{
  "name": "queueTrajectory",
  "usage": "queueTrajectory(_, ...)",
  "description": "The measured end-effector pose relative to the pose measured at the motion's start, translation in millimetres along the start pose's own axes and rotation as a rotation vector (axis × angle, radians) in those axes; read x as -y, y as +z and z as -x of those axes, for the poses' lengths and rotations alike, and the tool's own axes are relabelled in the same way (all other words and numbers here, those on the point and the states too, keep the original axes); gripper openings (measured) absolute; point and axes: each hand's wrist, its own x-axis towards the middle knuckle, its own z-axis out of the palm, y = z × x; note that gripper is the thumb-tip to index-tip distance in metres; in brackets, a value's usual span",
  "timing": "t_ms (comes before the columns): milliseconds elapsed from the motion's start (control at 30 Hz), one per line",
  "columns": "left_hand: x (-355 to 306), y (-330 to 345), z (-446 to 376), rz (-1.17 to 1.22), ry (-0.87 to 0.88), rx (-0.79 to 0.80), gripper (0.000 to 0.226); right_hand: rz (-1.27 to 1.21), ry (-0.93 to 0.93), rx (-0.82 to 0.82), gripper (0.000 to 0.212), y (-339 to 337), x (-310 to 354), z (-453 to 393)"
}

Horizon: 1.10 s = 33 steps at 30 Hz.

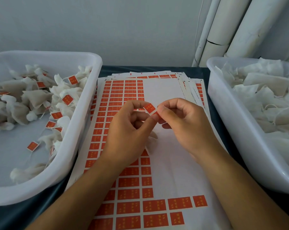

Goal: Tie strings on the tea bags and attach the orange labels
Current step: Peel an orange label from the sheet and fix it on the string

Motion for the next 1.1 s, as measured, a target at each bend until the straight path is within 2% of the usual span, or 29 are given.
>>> queueTrajectory(233, 2.9, -0.8, -0.8, -0.006, 0.006, 0.021, 0.012, 0.028, -0.061, 0.003, 0.002, -0.5, 1.2, 0.2)
queueTrajectory(467, 4.3, -5.2, -2.4, -0.053, 0.021, 0.102, 0.007, 0.093, -0.095, 0.023, 0.006, -8.8, 0.4, -1.7)
queueTrajectory(767, 7.2, -8.4, -2.2, -0.349, 0.139, 0.085, 0.011, 0.181, -0.127, 0.115, 0.012, -19.2, 2.1, -4.6)
queueTrajectory(933, 6.1, -9.5, -2.3, -0.265, 0.11, 0.086, 0.017, 0.186, -0.098, 0.144, 0.01, -21.9, 3.5, -5.1)
queueTrajectory(1100, 3.3, -9.3, -2.0, -0.092, 0.04, 0.117, 0.02, 0.178, -0.114, 0.081, 0.012, -17.5, 3.7, -2.5)
